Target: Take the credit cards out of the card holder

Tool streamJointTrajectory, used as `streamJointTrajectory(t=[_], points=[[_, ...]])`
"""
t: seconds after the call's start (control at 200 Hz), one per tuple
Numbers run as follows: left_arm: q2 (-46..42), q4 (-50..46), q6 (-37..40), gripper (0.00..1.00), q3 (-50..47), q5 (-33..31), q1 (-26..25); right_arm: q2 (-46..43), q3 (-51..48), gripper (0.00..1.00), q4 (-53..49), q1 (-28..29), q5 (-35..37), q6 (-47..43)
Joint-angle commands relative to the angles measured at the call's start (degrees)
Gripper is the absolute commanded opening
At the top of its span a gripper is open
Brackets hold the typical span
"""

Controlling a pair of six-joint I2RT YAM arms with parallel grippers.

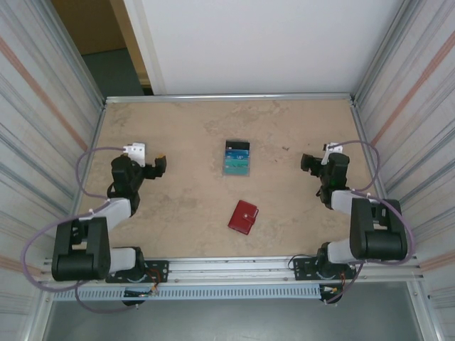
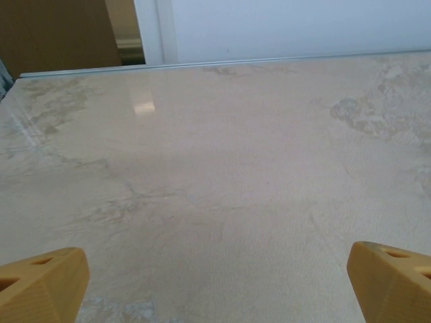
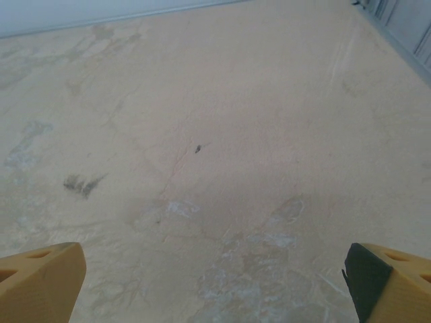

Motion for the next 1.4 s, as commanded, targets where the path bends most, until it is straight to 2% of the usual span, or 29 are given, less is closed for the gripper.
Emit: streamJointTrajectory(t=[0.0,0.07,0.195,0.241,0.406,0.581,0.757,0.952,1.223,1.393], points=[[-4.27,-10.28,-5.33,0.99,3.59,-3.80,-1.56,-5.67,2.83,0.99,-8.41,0.69,2.90,4.43],[-5.98,-14.28,-6.85,0.99,4.79,-3.67,-3.76,-8.31,4.73,0.99,-14.54,1.00,5.04,7.24],[-9.25,-23.65,-10.84,0.99,7.48,-6.28,-11.35,-11.32,9.80,0.99,-28.04,2.63,9.97,11.71],[-10.43,-26.42,-12.62,0.99,8.00,-7.65,-15.53,-12.10,11.27,0.99,-32.21,3.38,11.29,12.73],[-13.28,-36.52,-17.08,0.99,10.00,-19.09,-33.48,-15.54,13.77,0.99,-42.47,6.96,15.07,16.32],[-10.79,-43.51,-24.33,0.99,11.40,-28.25,-52.17,-18.64,15.26,0.99,-50.37,10.95,16.81,19.98],[-2.02,-44.38,-28.33,0.99,14.50,-26.96,-62.04,-20.06,16.67,0.99,-56.88,14.46,21.25,24.35],[10.84,-45.82,-28.54,0.99,22.28,-24.21,-67.37,-20.36,16.68,0.99,-58.65,18.24,23.89,27.30],[20.24,-44.69,-26.24,0.99,27.56,-14.89,-67.79,-20.64,17.72,0.99,-60.65,19.35,24.94,27.82],[24.67,-47.48,-26.94,0.99,29.93,-14.75,-68.05,-21.80,17.25,0.99,-60.94,19.46,25.56,28.07]])
